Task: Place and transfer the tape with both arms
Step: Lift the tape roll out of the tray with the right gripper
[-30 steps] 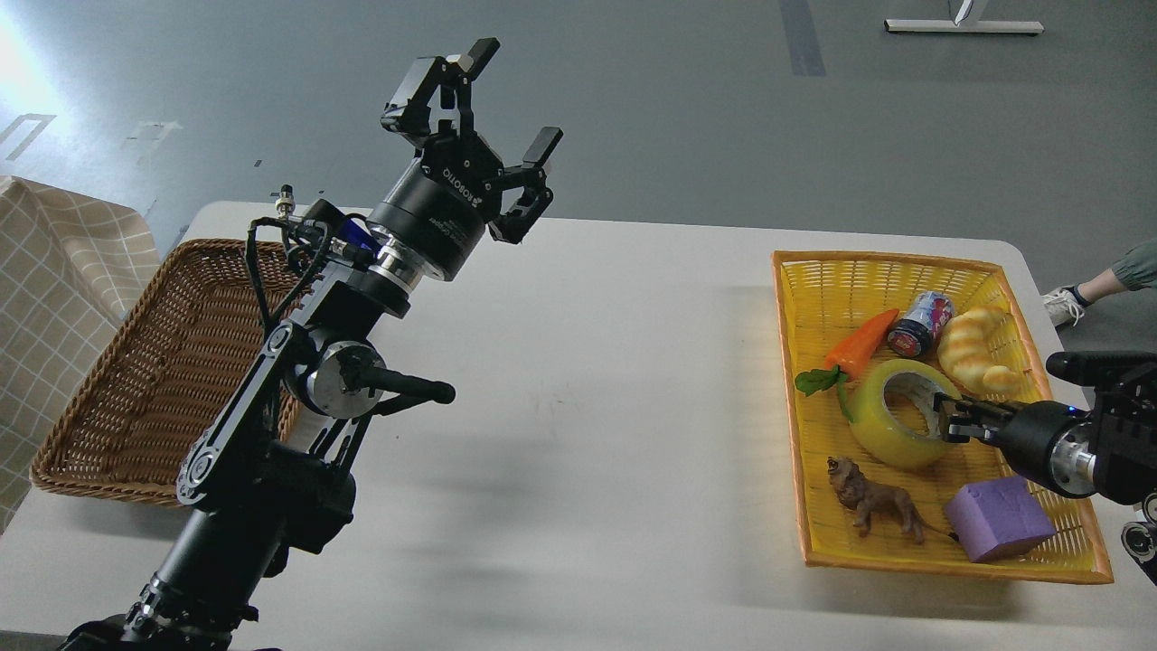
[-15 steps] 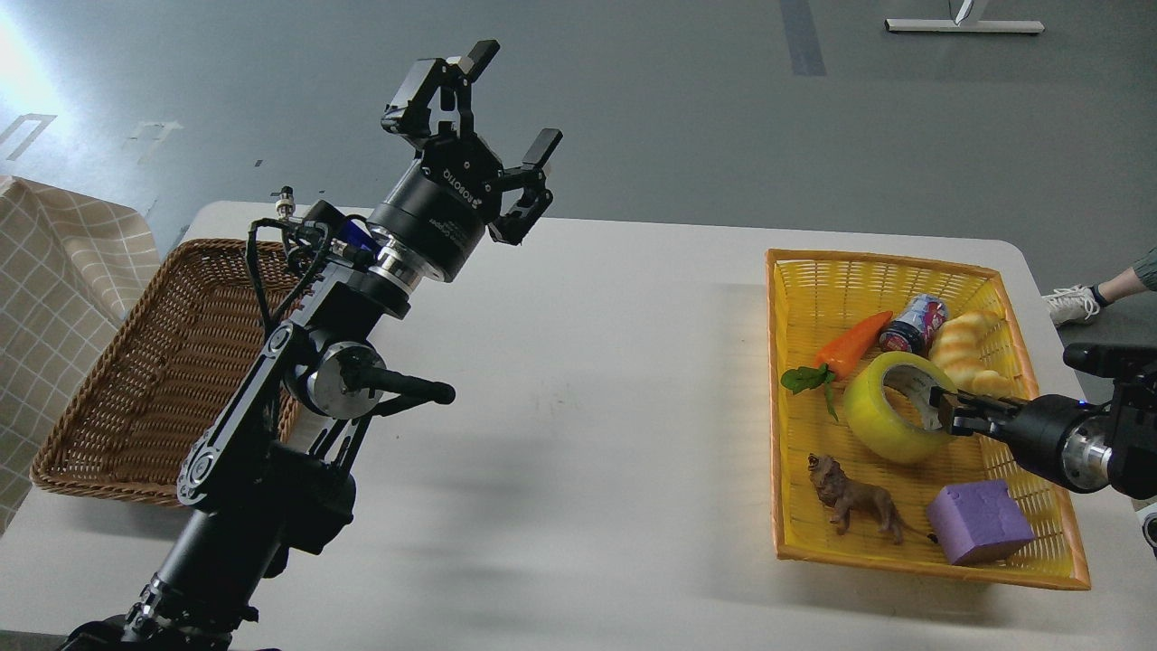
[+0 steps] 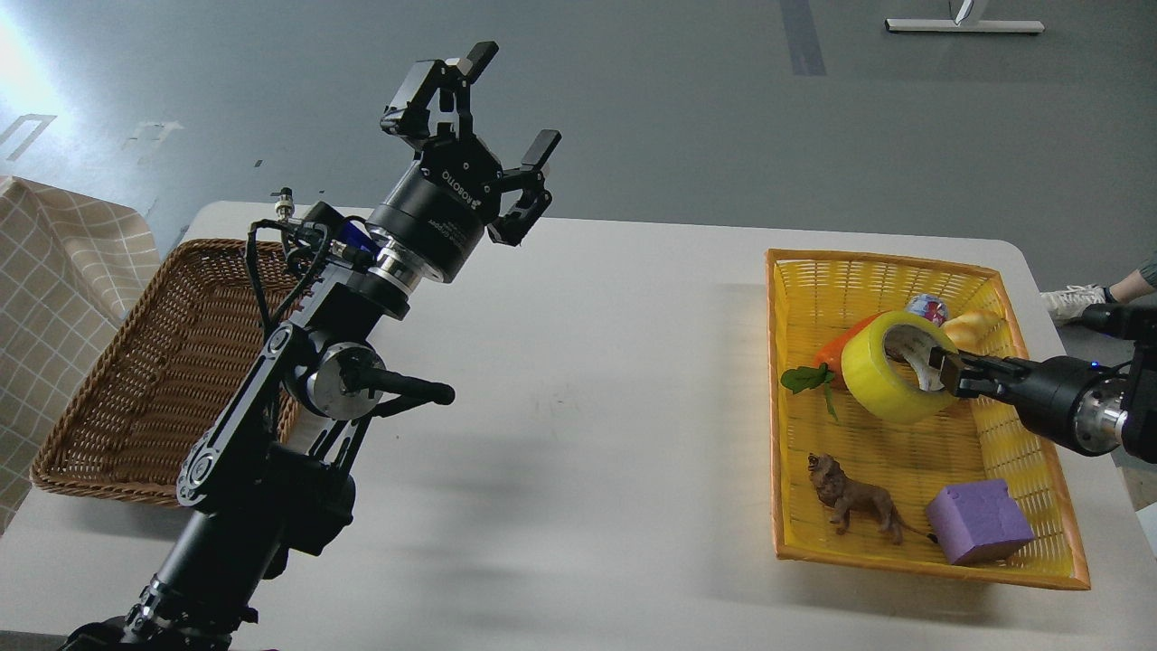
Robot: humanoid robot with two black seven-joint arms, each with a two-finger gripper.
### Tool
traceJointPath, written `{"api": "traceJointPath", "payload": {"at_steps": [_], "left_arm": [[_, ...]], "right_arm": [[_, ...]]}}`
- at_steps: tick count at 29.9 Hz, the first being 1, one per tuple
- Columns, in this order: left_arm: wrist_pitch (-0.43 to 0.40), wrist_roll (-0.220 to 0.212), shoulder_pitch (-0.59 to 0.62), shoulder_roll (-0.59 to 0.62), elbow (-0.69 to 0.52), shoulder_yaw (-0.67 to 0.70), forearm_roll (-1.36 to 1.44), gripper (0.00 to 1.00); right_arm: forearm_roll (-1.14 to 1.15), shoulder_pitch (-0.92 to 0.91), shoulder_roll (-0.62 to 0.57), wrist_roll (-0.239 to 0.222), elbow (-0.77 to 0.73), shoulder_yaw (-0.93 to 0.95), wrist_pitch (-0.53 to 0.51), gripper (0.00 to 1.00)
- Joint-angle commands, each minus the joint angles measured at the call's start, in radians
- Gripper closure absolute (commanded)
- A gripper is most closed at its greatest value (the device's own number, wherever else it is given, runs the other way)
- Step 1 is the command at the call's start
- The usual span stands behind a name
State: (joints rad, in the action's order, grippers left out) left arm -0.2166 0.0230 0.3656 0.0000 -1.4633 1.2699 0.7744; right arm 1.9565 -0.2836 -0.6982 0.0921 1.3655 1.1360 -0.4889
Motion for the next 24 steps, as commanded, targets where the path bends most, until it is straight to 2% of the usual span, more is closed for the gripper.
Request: {"api": "traceJointPath", "payload": {"at_steps": [1,9,20,24], "left_arm": [[-0.001,0.000,-0.001,0.000,0.000,-0.001,0.000,0.02],[0.002,0.000,-0.002,0.000,0.000,0.000,0.000,0.02],[0.000,0.000,-0.017,0.000,0.000,0.026,0.000,0.02],[0.000,0.000,-0.028,0.000,-0.003,0.029,0.002,0.02]], "right_arm": [[-0.016,-0.061,-0.003,0.000,0.003,-0.002,0.000,0.89],[-0.024,-0.212,0.011,-0.002,-0.003,-0.016,0.000,0.89],[-0.022,-0.397,0.112,-0.005,-0.006,-0.165,0.000,0.90],[-0.018,-0.440,0.183,-0.008,-0.013,-0.261,0.000,0.90]]}}
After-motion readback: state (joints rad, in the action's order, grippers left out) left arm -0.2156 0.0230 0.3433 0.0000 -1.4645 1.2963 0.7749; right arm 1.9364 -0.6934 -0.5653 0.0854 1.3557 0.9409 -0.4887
